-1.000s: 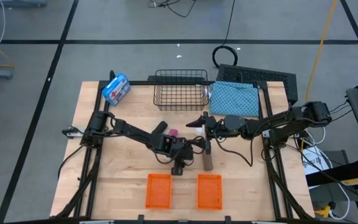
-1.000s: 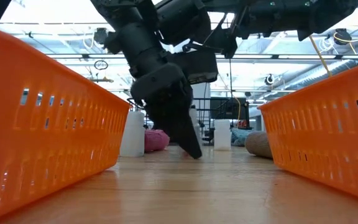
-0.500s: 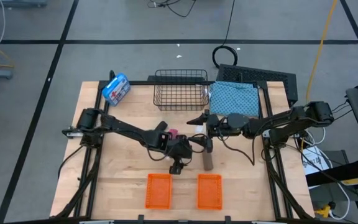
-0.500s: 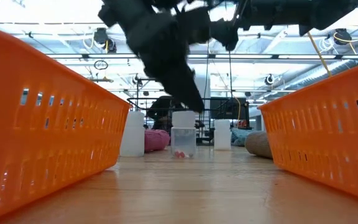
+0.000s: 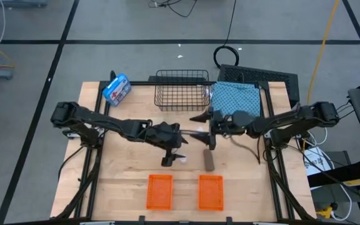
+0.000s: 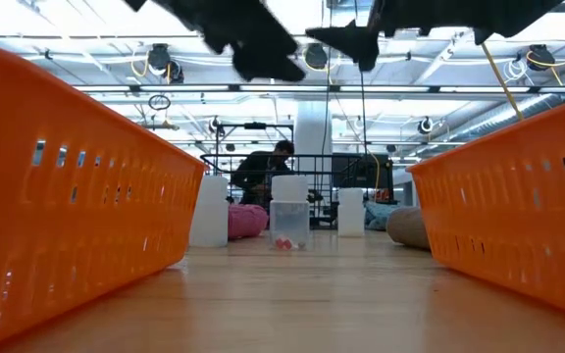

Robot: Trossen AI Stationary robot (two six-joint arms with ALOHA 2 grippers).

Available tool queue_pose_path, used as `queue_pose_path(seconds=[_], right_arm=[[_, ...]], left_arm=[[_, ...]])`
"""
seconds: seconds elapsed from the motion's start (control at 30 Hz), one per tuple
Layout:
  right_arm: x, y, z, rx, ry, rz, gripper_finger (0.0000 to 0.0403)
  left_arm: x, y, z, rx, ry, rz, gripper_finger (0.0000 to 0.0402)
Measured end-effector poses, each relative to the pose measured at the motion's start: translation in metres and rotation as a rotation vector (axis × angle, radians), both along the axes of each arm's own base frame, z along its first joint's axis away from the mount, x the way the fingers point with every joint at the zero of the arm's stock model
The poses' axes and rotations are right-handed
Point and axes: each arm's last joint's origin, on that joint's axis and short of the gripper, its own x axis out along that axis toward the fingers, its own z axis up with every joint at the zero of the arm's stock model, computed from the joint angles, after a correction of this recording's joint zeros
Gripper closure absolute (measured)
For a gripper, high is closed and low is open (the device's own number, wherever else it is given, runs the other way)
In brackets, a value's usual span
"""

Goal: Pick & Place Medicine items
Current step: Put the bottom left transparent pill bottle into the right orange basket

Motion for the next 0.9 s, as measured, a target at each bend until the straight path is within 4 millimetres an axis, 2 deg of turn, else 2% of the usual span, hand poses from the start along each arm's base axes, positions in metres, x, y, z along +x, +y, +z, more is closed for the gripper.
queue_pose_path(seconds=[0.07, 0.1, 0.17, 0.2, 0.3, 0.37, 0.43, 0.5, 0.6, 0.63, 0.77, 0.9], right_arm=[[0.007, 0.006, -0.006, -0.021, 0.098, 0.034, 0.0051], [0.009, 0.009, -0.009, -0.038, 0.162, 0.051, 0.0051], [0.018, 0.017, -0.004, -0.077, 0.192, 0.08, 0.0051], [0.019, 0.02, -0.003, -0.091, 0.203, 0.087, 0.0051], [0.022, 0.023, 0.007, -0.14, 0.168, 0.069, 0.0051], [0.018, 0.023, 0.015, -0.159, 0.143, 0.066, 0.0051], [0.015, 0.022, 0.024, -0.156, 0.115, 0.067, 0.0051], [0.011, 0.024, 0.023, -0.172, 0.142, 0.066, 0.0051], [0.011, 0.027, 0.021, -0.183, 0.152, 0.074, 0.0051], [0.01, 0.028, 0.022, -0.184, 0.146, 0.08, 0.0051], [0.009, 0.034, 0.023, -0.185, 0.138, 0.099, 0.0051], [0.008, 0.039, 0.022, -0.187, 0.14, 0.118, 0.0051]], left_arm=[[-0.004, -0.001, -0.006, -0.028, -0.002, 0.008, 0.0103], [-0.013, 0.0, 0.003, -0.035, -0.023, 0.014, 0.0103], [-0.019, 0.0, 0.028, -0.051, -0.144, 0.033, 0.0103], [-0.021, 0.0, 0.033, -0.044, -0.177, 0.052, 0.0103], [-0.024, -0.003, 0.024, -0.004, -0.134, 0.096, 0.0103], [-0.026, -0.004, 0.009, 0.028, -0.046, 0.103, 0.0103], [-0.025, -0.005, 0.023, 0.021, -0.121, 0.098, 0.0103], [-0.029, -0.004, 0.032, 0.017, -0.148, 0.098, 0.0103], [-0.034, -0.004, 0.028, 0.019, -0.11, 0.082, 0.0103], [-0.037, -0.003, 0.033, 0.022, -0.126, 0.07, 0.0103], [-0.067, 0.003, 0.063, 0.013, -0.277, 0.068, 0.0103], [-0.103, 0.012, 0.054, 0.01, -0.323, 0.123, 0.0103]])
